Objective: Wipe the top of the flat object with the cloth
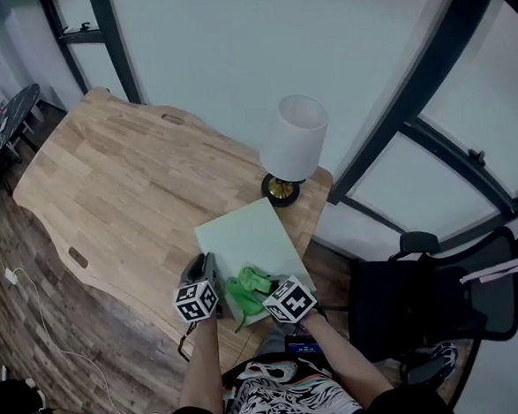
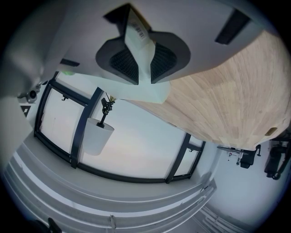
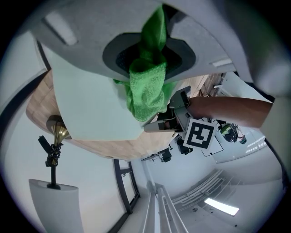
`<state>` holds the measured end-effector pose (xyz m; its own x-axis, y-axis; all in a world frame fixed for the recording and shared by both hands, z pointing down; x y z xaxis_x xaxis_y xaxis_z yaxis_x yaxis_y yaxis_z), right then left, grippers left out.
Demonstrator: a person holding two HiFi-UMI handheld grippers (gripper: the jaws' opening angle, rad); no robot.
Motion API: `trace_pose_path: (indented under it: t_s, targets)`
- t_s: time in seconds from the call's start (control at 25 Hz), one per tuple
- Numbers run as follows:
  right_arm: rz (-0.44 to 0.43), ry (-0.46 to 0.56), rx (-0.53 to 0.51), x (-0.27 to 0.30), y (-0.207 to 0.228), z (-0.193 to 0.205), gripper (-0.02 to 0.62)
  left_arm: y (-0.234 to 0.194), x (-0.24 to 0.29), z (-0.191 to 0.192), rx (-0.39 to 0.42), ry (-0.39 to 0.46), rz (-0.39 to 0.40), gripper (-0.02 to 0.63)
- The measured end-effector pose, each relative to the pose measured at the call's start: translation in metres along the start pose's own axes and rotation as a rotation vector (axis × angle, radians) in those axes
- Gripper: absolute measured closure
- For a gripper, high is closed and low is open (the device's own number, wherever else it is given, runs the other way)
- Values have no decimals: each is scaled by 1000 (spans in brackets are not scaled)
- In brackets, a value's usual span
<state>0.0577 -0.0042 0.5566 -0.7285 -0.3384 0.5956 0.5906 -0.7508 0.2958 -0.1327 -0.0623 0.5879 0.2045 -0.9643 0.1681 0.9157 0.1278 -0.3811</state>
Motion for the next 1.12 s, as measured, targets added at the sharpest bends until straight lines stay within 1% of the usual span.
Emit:
trace_pose_path:
  t_s: [0.32, 0.64, 1.12]
  targets:
    - [49, 12, 13, -7, 18, 1, 518, -1, 0, 1, 8, 1, 4, 522]
    - [115, 54, 48, -20, 37, 4, 518, -1, 0, 1, 2, 4, 3, 522]
    - [208, 89, 47, -37, 55, 11, 518, 0, -1, 1, 8, 7, 13, 522]
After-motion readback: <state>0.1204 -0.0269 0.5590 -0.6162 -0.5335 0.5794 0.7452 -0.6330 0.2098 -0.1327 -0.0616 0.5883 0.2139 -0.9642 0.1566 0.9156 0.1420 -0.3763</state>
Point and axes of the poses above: the fingertips, and each gripper's own axes: x forward along the fingers, y to its right, z out of its underside, the point moved 7 cm from there along -x, backward along the fingers, and after that the axes turned 15 degrees about y, right-handed, at the moved point
